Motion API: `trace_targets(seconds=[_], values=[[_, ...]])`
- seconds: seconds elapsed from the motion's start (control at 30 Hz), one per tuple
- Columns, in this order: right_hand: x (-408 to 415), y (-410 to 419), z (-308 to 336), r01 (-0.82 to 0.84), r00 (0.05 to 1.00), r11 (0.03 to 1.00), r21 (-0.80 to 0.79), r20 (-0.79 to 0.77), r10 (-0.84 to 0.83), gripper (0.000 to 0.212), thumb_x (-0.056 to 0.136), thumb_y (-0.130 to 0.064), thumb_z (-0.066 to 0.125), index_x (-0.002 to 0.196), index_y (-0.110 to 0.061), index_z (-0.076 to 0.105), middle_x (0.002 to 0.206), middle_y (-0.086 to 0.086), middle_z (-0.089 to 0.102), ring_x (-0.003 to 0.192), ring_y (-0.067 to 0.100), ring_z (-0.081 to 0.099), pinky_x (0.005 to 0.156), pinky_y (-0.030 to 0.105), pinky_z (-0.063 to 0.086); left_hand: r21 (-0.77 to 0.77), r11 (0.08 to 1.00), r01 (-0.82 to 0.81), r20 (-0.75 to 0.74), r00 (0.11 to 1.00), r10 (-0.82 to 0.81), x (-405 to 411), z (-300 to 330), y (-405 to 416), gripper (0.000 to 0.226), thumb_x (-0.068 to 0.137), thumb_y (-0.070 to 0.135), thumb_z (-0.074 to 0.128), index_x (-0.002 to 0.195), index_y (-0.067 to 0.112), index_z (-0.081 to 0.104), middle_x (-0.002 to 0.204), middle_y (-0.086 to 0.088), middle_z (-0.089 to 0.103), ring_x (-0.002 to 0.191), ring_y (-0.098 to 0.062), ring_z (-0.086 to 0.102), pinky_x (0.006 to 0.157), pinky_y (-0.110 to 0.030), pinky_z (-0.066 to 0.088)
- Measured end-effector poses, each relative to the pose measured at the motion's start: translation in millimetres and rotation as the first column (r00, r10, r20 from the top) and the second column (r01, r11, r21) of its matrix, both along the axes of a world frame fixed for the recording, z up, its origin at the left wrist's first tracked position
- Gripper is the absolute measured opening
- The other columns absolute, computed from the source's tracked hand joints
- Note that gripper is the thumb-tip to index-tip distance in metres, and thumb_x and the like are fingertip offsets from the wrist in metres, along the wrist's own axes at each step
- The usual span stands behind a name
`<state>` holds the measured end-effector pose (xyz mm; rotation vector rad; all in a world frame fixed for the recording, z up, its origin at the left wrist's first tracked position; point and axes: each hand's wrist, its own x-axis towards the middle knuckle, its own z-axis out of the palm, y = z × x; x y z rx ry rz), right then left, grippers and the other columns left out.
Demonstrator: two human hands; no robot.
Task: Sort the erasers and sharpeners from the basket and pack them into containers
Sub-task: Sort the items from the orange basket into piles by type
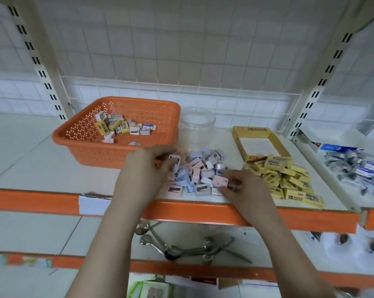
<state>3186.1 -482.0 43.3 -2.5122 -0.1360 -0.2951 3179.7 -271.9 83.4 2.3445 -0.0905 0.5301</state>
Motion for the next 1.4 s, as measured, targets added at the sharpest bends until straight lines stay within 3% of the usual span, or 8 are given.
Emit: trace_targets(seconds=[0.5,0.63,0.8,1.0,1.1,1.2,1.3,1.4], values=[[-17,-29,-6,0.066,0.997,0.969,0.24,0.012,-0.071,0.028,0.082,-0.013,0.071,0.109,-0.021,0.067,0.09,-0.011,0.063,0.08,-0.008,0.054,0.067,-0.005,0.036,0.147,0.974,0.174,-0.213,0.967,-0.141,50,-8,-50,0.026,0.088,0.011,0.059,0.11,0.022,0.068,0.112,0.0,0.066,0.089,-0.01,0.06,0.076,-0.019,0.045],[-9,-30,4,0.031,0.997,0.97,0.242,0.063,-0.047,0.021,0.085,-0.017,0.067,0.105,-0.023,0.067,0.085,-0.014,0.061,0.079,-0.005,0.056,0.067,-0.004,0.037,0.121,0.983,0.138,-0.099,0.987,-0.126,39,7,-41,0.024,0.09,0.014,0.057,0.111,0.02,0.067,0.109,0.006,0.066,0.087,-0.004,0.057,0.083,-0.022,0.048],[14,-7,29,-0.057,0.99,0.971,0.233,0.136,0.025,0.017,0.088,-0.02,0.063,0.103,-0.024,0.068,0.082,-0.019,0.061,0.076,-0.008,0.057,0.065,0.002,0.042,0.058,0.996,0.066,0.093,0.993,-0.071,19,32,7,0.017,0.089,0.015,0.06,0.099,0.02,0.073,0.081,0.025,0.06,0.075,0.009,0.057,0.072,-0.004,0.042],[43,60,59,-0.157,0.977,0.965,0.208,0.174,0.121,0.013,0.088,-0.021,0.062,0.097,-0.028,0.067,0.079,-0.019,0.06,0.074,-0.001,0.058,0.07,0.012,0.045,0.074,0.996,-0.047,0.133,0.99,0.037,44,32,85,0.014,0.089,0.015,0.06,0.094,0.02,0.073,0.077,0.021,0.06,0.068,0.009,0.055,0.064,0.002,0.035],[71,98,69,-0.195,0.967,0.973,0.125,0.193,0.168,0.013,0.088,-0.021,0.061,0.097,-0.029,0.067,0.081,-0.016,0.061,0.071,-0.003,0.056,0.07,0.009,0.044,0.083,0.996,-0.016,0.121,0.993,0.005,59,24,122,0.013,0.089,0.017,0.061,0.093,0.023,0.072,0.078,0.018,0.064,0.069,0.008,0.057,0.064,-0.002,0.037],[120,140,78,-0.203,0.966,0.979,0.009,0.164,0.199,0.016,0.086,-0.02,0.062,0.1,-0.018,0.07,0.083,-0.007,0.061,0.078,0.007,0.056,0.081,0.024,0.048,0.18,0.982,0.051,0.101,0.992,-0.07,81,28,157,0.015,0.088,0.02,0.062,0.097,0.022,0.073,0.083,0.014,0.066,0.071,0.001,0.056,0.066,-0.012,0.039],[171,178,81,-0.272,0.961,0.925,-0.264,-0.024,0.275,0.02,0.086,-0.023,0.062,0.104,-0.019,0.069,0.095,-0.006,0.061,0.094,0.012,0.057,0.085,0.028,0.047,0.305,0.939,0.159,0.03,0.984,-0.177,105,36,178,0.016,0.089,0.02,0.06,0.098,0.023,0.073,0.087,0.013,0.067,0.075,-0.004,0.056,0.07,-0.02,0.039],[209,204,69,-0.41,0.911,0.754,-0.513,-0.277,0.306,0.026,0.086,-0.021,0.064,0.111,-0.017,0.068,0.11,0.002,0.067,0.092,0.017,0.058,0.077,0.026,0.045,0.394,0.891,0.224,-0.06,0.974,-0.218,127,40,191,0.019,0.091,0.022,0.057,0.104,0.024,0.071,0.096,0.01,0.068,0.081,-0.004,0.055,0.072,-0.019,0.037]])
